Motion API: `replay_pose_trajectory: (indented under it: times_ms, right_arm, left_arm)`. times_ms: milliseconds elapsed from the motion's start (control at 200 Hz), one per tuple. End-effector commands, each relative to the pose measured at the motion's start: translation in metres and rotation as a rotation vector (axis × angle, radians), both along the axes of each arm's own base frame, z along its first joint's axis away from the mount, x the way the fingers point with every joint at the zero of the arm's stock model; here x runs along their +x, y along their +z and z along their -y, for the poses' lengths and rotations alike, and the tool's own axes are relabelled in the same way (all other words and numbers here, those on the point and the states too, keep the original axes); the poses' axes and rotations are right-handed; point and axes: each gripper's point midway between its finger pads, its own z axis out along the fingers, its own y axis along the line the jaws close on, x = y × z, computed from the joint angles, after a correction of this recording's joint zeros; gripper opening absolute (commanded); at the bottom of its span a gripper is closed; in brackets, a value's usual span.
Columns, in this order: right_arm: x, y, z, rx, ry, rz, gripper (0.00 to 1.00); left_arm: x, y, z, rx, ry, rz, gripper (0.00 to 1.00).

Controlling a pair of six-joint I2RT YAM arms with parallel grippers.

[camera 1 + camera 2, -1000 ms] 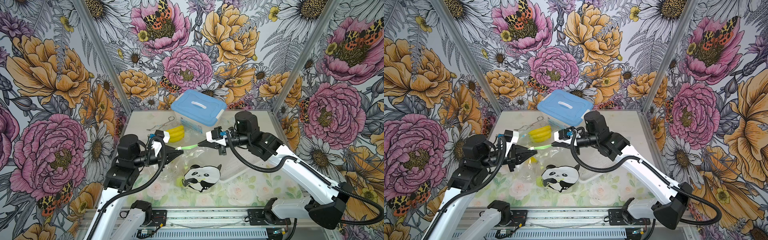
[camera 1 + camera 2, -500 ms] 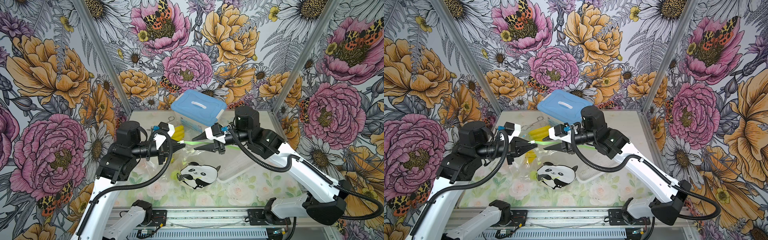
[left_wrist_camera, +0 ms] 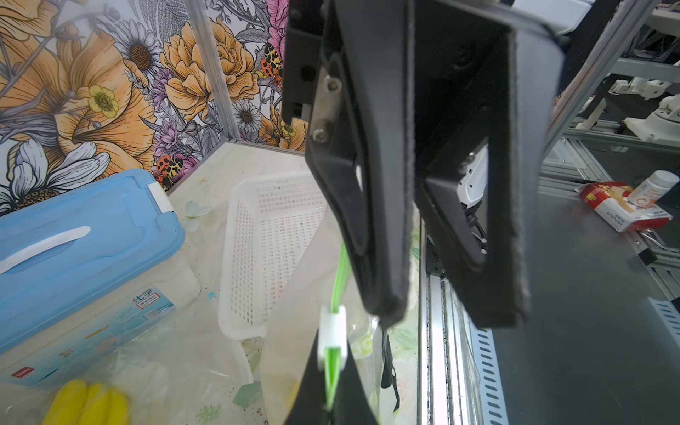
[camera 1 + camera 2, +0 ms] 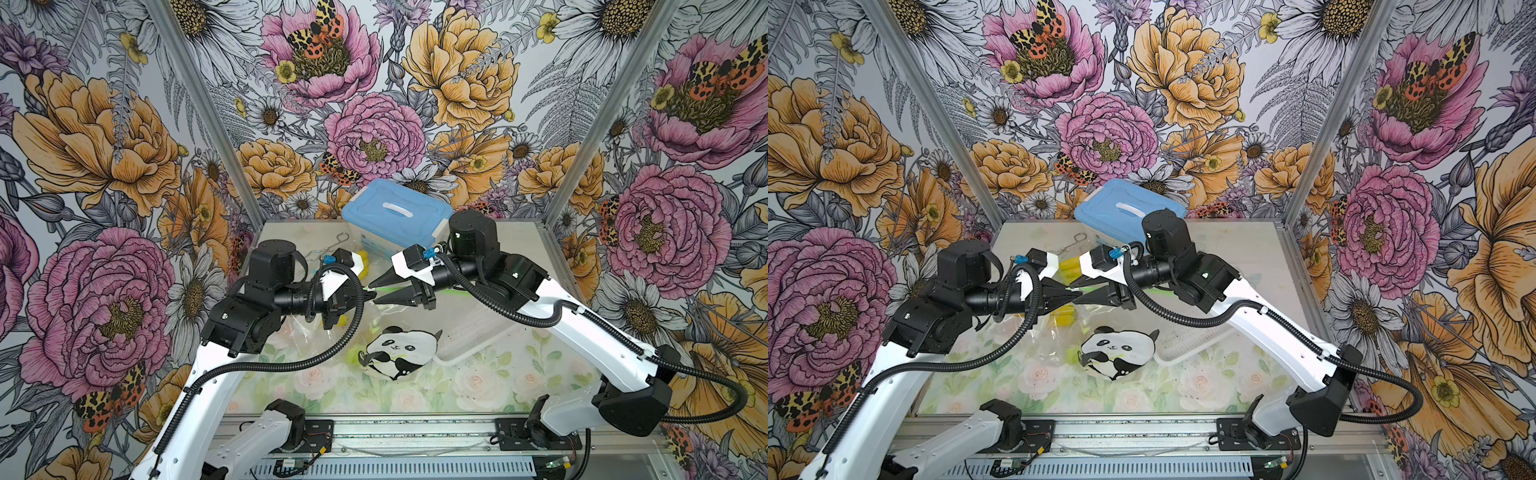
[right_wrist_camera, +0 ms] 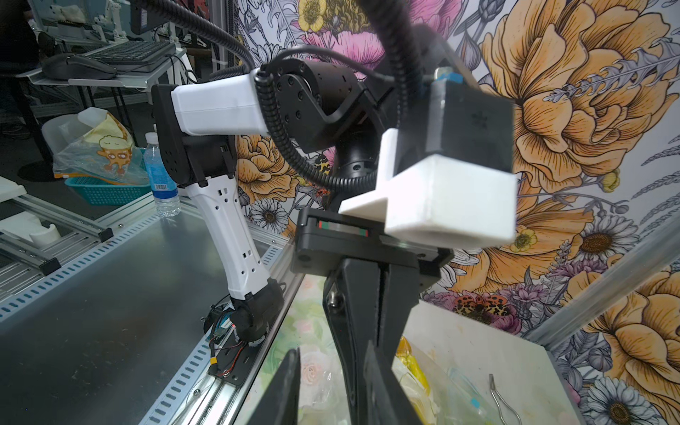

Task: Open the zip-top bag and take out the banana
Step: Unzip the zipper on the zipper food storage bag.

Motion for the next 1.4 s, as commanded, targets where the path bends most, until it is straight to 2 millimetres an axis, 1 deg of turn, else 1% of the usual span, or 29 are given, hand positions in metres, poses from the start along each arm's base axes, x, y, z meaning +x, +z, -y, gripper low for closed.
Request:
replay_pose_trajectory:
  times_ms: [0, 165, 290, 535, 755, 1396]
  right_arm:
    - [0.001, -0.003, -0.003, -0.007, -0.010, -0.010, 0.32]
    - [0.013, -0.003, -0.005, -0.013, -0.079, 0.014, 0.34]
    - [0.015, -0.003, -0.005, -0.016, -0.089, 0.009, 0.35]
    - [0.011, -0.013, -0.006, -0.039, -0.063, -0.051, 0.33]
    - [0.010, -0.021, -0.005, -0.054, -0.064, -0.068, 0.31]
    - [0.011, -0.008, -0.005, -0.028, -0.069, -0.038, 0.20]
  left_arm:
    - [-0.003, 0.010, 0.001, 0.002, -0.008, 0.054, 0.00]
    - [-0.006, 0.011, 0.002, 0.007, -0.010, 0.063, 0.00]
    - [-0.007, 0.010, 0.002, 0.012, -0.008, 0.068, 0.00]
    - [-0.008, 0.013, 0.001, 0.013, -0.001, 0.082, 0.00]
    - [-0.008, 0.012, 0.002, 0.014, -0.003, 0.080, 0.00]
    - [-0.004, 0.008, 0.003, 0.024, 0.000, 0.066, 0.00]
